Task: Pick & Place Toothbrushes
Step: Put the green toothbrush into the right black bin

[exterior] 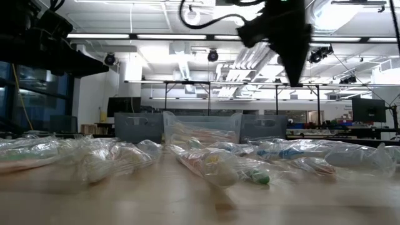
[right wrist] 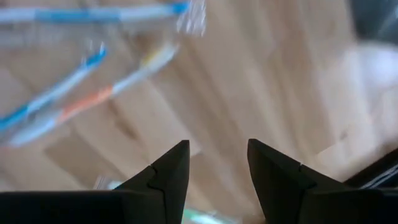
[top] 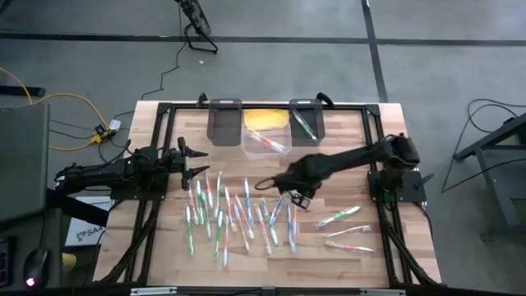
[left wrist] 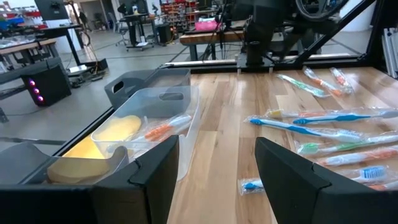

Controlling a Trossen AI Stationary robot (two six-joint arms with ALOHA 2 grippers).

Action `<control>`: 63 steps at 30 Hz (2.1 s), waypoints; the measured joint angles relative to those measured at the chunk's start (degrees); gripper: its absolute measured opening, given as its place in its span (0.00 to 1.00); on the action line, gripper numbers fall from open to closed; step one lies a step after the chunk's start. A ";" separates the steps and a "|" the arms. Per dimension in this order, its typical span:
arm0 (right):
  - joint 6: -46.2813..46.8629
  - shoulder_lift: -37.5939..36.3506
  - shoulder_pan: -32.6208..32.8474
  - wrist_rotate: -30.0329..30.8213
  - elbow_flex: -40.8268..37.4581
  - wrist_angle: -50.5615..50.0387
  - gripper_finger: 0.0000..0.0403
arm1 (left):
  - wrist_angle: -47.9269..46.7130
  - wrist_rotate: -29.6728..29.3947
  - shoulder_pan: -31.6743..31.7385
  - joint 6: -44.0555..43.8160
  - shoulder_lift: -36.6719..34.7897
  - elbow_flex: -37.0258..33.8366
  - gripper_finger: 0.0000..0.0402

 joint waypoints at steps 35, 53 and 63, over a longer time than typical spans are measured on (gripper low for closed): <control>-2.95 -18.54 22.57 -7.16 -45.16 35.76 0.39 | -0.02 0.08 0.00 0.00 -0.01 -0.01 0.51; -2.86 -18.69 16.84 -8.65 -49.27 43.62 0.04 | -0.02 0.24 0.02 0.00 0.00 -0.01 0.51; -5.29 -24.16 5.88 -7.90 -43.34 44.30 0.02 | 0.04 0.22 0.00 0.00 -0.02 -0.01 0.51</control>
